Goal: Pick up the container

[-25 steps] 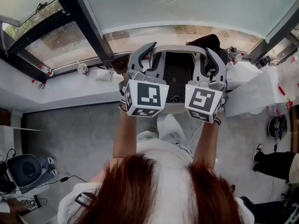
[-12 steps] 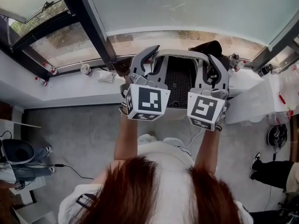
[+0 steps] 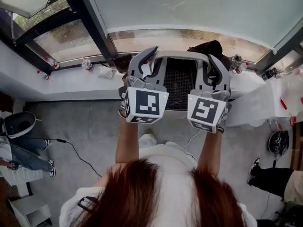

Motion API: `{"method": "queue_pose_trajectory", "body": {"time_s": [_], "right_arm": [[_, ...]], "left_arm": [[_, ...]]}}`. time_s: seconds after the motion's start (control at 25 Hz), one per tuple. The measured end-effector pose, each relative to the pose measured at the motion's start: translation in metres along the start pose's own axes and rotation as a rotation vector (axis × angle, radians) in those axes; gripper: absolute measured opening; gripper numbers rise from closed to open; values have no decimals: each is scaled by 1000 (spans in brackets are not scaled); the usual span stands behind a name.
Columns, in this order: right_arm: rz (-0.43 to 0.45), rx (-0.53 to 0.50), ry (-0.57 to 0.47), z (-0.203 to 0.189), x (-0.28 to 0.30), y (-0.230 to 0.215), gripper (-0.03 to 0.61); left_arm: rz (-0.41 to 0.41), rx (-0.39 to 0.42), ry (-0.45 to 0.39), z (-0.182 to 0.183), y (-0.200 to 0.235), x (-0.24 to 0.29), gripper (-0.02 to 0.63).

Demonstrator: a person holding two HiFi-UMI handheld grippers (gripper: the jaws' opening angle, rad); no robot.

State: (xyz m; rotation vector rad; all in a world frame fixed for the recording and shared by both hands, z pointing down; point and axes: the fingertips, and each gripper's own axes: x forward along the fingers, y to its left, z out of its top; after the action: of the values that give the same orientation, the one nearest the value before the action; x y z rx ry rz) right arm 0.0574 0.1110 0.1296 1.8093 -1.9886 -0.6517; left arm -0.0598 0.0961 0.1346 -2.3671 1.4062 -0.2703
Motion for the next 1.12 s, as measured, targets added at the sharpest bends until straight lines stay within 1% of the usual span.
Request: {"method": "queue_pose_trajectory", "body": {"time_s": [0.48, 1.12], "right_arm": [[59, 19, -40, -11, -32, -19, 74], [69, 12, -64, -21, -65, -40, 74]], "left_arm": [[60, 15, 31, 19, -34, -20, 86], [77, 28, 44, 37, -70, -37, 86]]}}
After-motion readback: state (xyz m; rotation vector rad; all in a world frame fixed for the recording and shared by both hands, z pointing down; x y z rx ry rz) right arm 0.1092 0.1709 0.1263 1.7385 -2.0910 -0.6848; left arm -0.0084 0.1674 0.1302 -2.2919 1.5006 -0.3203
